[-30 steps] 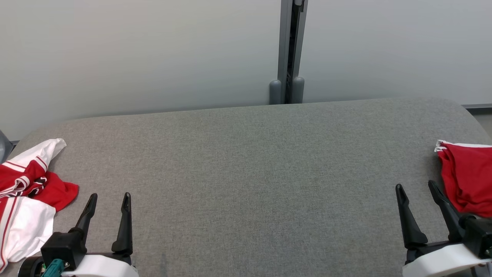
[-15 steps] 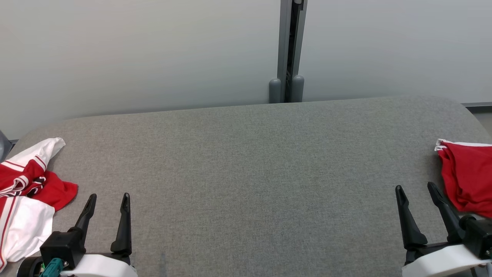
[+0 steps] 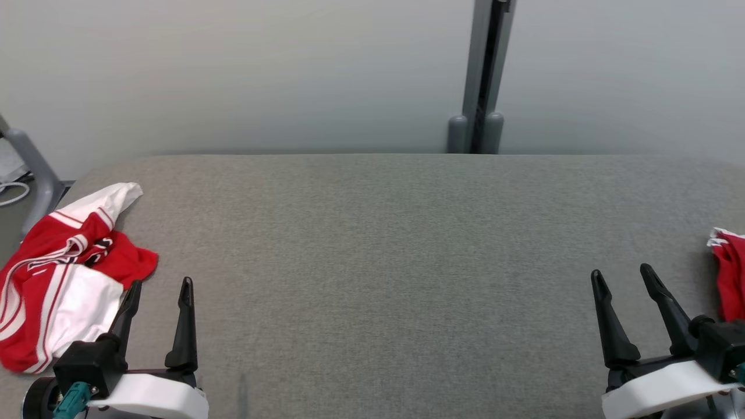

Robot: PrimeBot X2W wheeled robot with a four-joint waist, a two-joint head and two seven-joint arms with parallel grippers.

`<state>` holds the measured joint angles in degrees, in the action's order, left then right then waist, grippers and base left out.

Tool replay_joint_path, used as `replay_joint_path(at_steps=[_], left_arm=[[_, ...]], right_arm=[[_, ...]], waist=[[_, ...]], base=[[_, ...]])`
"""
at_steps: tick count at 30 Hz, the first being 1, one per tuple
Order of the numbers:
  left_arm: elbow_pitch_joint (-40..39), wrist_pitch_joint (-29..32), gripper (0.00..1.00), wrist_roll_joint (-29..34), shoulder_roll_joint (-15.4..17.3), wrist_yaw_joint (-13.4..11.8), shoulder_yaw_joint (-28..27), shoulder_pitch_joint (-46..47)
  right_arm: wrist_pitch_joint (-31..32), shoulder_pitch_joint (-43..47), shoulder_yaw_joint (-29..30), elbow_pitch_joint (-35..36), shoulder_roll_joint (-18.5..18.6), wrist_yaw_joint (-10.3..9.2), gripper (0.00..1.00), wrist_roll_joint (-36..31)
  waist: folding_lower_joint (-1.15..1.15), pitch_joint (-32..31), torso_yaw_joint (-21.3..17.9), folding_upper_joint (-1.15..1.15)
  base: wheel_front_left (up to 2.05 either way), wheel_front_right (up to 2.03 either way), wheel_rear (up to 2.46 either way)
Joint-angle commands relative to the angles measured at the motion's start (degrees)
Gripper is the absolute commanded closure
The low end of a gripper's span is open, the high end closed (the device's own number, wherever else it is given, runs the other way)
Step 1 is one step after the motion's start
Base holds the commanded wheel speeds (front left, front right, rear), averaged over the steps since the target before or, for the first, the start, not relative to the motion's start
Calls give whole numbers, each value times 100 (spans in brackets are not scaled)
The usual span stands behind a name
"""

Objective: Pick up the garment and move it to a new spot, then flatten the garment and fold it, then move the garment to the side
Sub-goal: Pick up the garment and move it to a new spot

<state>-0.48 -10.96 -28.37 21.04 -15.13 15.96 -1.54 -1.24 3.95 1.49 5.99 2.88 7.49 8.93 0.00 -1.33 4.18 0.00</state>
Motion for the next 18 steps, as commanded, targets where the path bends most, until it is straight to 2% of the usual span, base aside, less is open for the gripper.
replay_joint_path(at_steps=[1, 11, 18], left_arm=[[-8, -32, 0, -39, 24, -10, -35, 100], [-16, -202, 0, -97, 49, -47, -214, 47], [-73, -266, 0, -90, 90, -50, -311, 28]], right_arm=[[8, -65, -38, 11, 15, 1, 0, -27], [-46, -357, -610, -158, 18, 1, 0, 81], [-117, -478, -802, -297, 20, 1, 0, 177]], waist=[[0, 39, 265, 0], [0, 115, 1375, 0], [0, 195, 1806, 0]], base=[[0, 0, 0], [0, 0, 0], [0, 0, 0]])
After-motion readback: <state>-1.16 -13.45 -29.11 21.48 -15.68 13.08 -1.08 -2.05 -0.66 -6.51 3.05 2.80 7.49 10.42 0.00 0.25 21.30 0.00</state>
